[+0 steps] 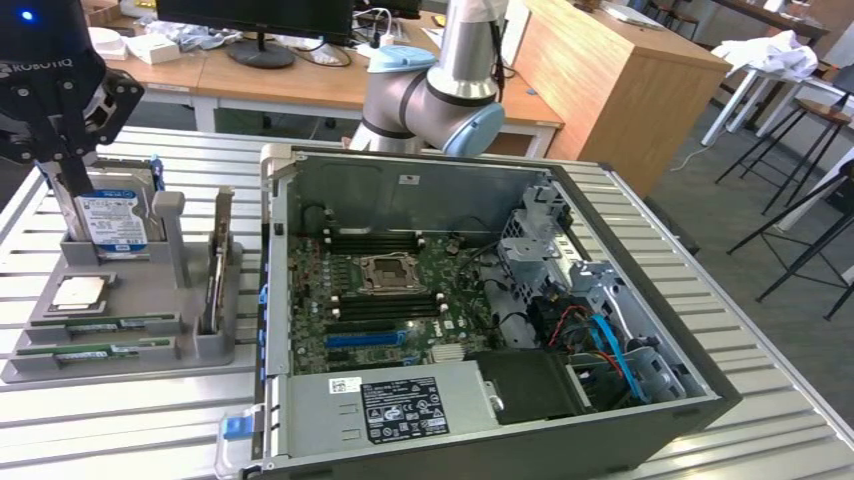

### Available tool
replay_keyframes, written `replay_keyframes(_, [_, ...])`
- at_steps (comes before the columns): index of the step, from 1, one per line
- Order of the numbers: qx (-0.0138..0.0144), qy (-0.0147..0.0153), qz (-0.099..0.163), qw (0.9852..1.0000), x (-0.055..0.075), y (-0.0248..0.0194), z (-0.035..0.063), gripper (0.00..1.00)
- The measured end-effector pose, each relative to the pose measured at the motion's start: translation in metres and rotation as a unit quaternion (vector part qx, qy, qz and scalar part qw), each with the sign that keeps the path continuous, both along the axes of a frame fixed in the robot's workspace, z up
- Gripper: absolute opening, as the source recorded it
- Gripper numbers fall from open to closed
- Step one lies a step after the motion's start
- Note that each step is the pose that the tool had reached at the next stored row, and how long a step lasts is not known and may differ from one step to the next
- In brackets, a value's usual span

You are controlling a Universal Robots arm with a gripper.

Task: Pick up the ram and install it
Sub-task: 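Pick up the ram and move it above insertion slot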

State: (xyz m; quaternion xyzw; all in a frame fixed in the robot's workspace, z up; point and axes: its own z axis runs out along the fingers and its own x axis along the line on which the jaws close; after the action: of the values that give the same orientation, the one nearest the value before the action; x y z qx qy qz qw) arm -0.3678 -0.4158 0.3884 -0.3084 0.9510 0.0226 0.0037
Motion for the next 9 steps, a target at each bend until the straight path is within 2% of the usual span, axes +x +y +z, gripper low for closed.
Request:
replay_keyframes(5, [-0.0002,0.0000,0.033,0.9995,0.0000,0.0000,0.0000,0.10])
replay_keyframes(9, [-0.0004,0.0000,0.060,0.9982,0.0000,0.0000,0.0000,0.10])
